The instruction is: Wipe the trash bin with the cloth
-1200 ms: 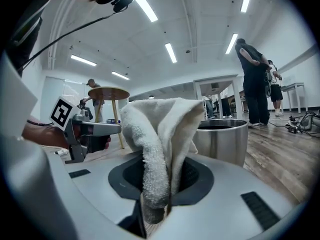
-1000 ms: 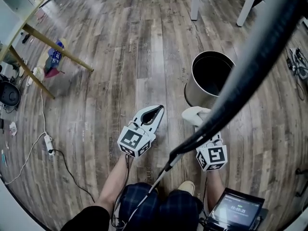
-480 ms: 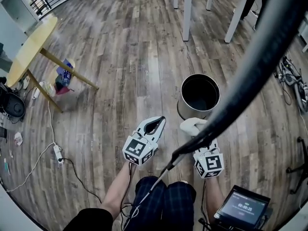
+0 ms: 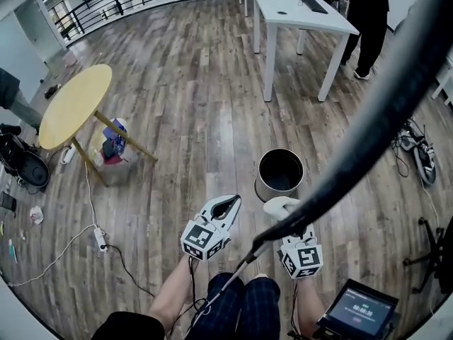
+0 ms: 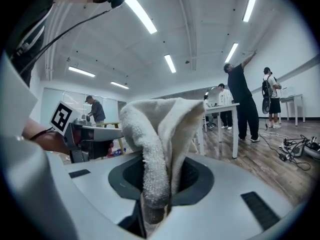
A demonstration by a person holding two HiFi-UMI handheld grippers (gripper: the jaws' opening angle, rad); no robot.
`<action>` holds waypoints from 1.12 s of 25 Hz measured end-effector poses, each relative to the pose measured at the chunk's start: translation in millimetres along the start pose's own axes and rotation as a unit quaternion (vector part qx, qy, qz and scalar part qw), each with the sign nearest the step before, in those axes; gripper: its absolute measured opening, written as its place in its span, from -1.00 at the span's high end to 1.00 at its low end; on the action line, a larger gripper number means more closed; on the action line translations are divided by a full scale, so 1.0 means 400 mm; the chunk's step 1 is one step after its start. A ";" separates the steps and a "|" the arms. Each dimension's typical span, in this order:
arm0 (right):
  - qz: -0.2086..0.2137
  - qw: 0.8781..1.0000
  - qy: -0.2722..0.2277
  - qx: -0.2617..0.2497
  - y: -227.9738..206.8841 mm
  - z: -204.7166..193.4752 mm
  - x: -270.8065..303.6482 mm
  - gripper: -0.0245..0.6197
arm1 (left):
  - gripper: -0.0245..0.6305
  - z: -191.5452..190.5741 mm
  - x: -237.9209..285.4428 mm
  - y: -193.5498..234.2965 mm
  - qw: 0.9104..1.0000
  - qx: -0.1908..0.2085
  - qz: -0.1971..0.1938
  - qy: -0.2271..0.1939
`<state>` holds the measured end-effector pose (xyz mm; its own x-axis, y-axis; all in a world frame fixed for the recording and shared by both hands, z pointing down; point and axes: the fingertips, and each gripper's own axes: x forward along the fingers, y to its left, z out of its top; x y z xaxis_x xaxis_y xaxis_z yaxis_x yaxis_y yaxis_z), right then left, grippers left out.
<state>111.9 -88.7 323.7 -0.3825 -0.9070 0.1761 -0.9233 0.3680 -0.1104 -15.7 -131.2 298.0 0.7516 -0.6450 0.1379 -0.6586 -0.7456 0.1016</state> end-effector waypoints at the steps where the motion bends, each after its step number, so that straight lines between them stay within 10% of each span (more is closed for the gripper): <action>1: 0.000 1.000 -0.004 0.001 0.006 0.036 -0.015 0.64 | 0.93 0.031 -0.013 -0.011 1.000 0.002 0.002 0.001; 28: 0.009 0.999 -0.035 0.007 0.306 0.800 -0.193 0.64 | 0.93 0.756 -0.326 -0.035 1.000 0.021 0.022 -0.003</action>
<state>39.7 -39.1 -16.3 -0.3956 -0.9125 0.1042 -0.9153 0.3824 -0.1267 -93.4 -87.2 -19.2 0.7222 -0.6783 0.1351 -0.6890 -0.7227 0.0550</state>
